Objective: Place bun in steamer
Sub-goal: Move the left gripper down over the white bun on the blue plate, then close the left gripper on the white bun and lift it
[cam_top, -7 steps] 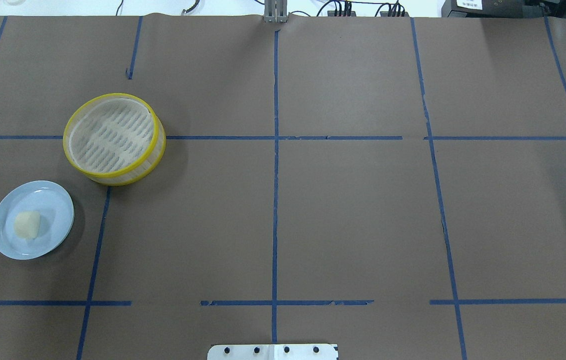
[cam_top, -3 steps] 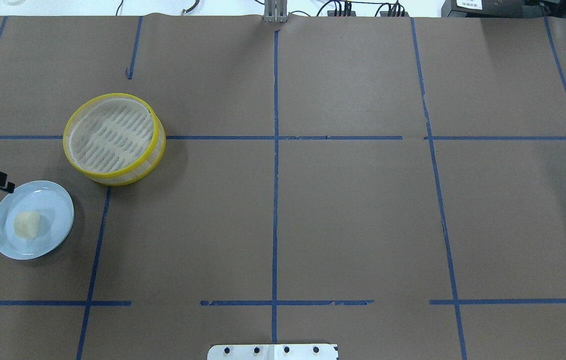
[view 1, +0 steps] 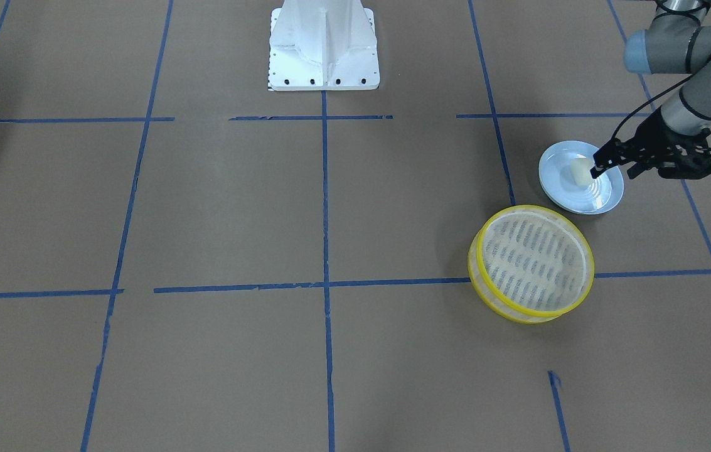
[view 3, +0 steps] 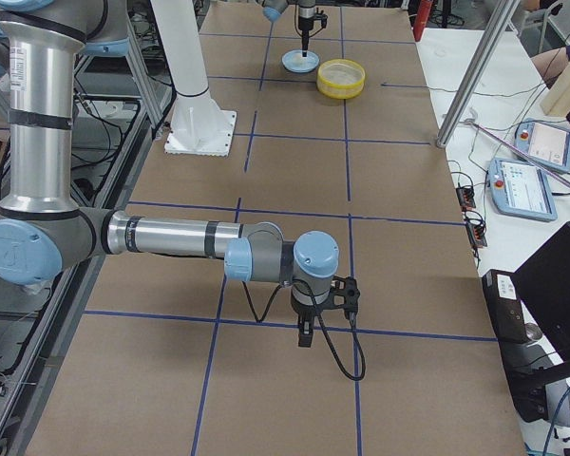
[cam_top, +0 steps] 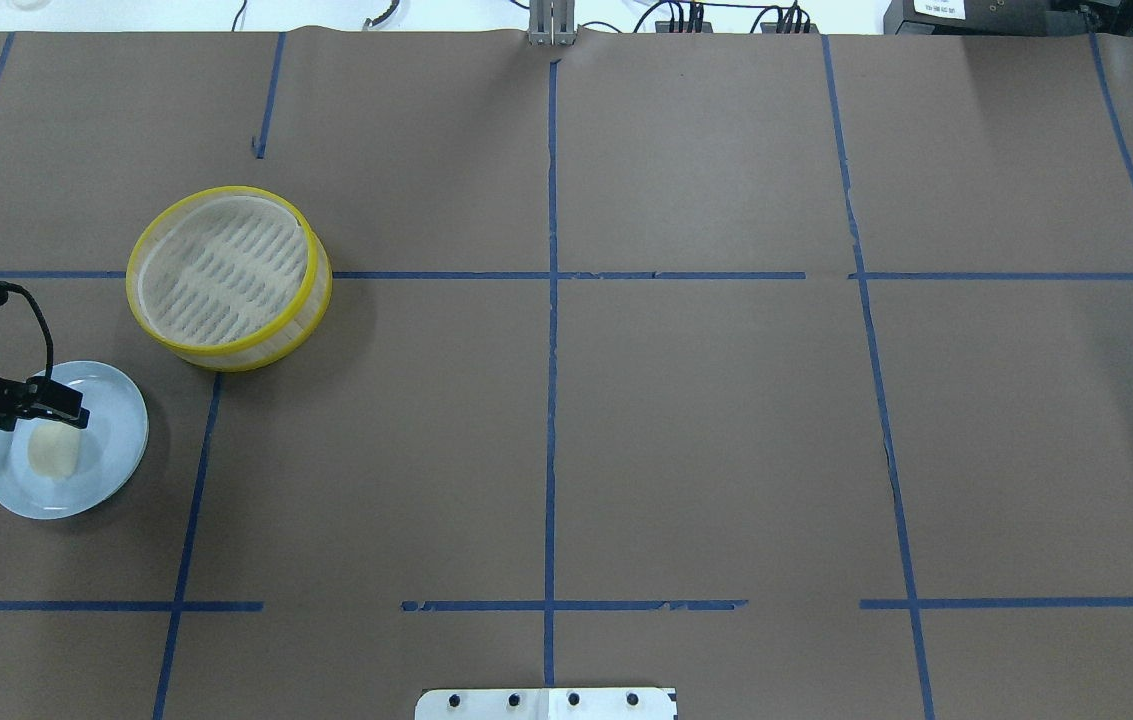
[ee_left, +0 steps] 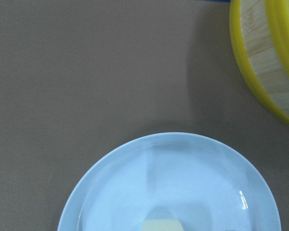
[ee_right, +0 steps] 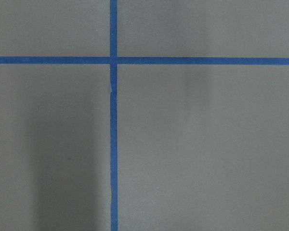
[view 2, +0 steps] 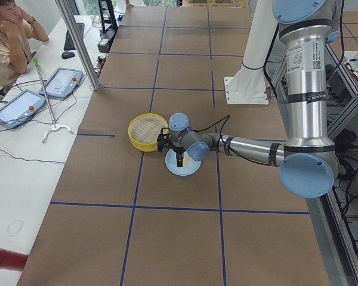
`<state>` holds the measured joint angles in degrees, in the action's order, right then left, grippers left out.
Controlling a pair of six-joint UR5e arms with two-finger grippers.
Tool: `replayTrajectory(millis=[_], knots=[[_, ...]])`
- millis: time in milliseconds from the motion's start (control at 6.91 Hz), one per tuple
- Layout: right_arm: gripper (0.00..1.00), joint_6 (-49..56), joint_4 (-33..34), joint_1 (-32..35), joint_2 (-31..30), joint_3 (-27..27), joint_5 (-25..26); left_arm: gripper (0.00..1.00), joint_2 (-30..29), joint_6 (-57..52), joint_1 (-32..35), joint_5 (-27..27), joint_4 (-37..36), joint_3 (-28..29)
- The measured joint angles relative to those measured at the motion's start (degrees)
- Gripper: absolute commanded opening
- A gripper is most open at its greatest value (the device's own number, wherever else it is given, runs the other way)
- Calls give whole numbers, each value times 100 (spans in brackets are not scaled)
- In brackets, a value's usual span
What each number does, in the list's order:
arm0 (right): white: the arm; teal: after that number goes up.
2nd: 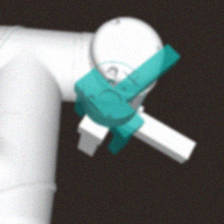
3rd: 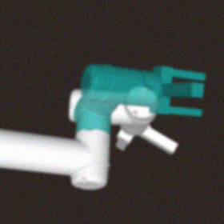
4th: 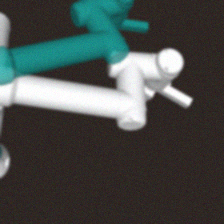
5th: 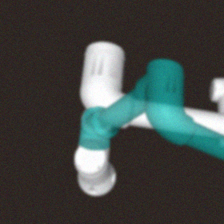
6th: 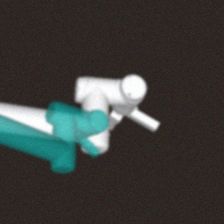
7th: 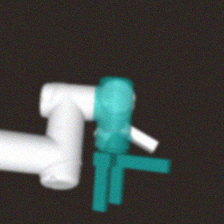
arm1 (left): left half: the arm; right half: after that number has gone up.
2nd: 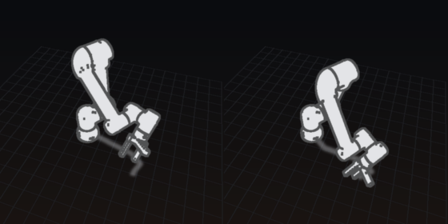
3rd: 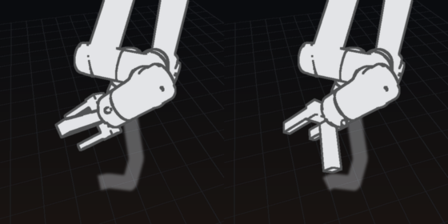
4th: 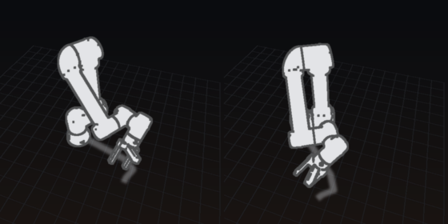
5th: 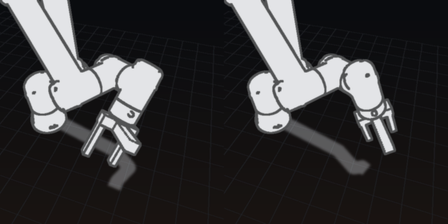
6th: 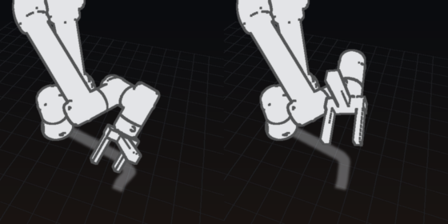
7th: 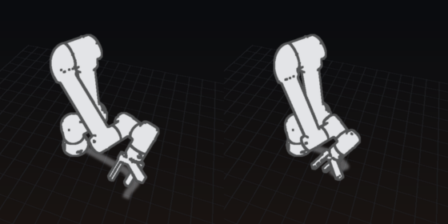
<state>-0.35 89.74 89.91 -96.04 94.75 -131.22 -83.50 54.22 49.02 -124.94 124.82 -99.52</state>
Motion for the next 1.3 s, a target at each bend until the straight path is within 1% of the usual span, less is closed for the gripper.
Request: replayTrajectory(millis=[579,724,868,1013,1158,1303], knots=[[100,0,0,0,-2,0,0,84,-103,204,-369,100,-18,167],[100,0,0,0,-2,0,0,75,-102,222,-390,101,-26,173],[100,0,0,0,-3,0,0,60,-94,232,-395,101,-35,167],[100,0,0,0,-2,0,0,41,-79,236,-392,101,-41,152],[100,0,0,0,-2,0,0,34,-60,236,-384,100,-47,132],[100,0,0,0,-2,0,0,30,-49,234,-380,95,-51,113]])
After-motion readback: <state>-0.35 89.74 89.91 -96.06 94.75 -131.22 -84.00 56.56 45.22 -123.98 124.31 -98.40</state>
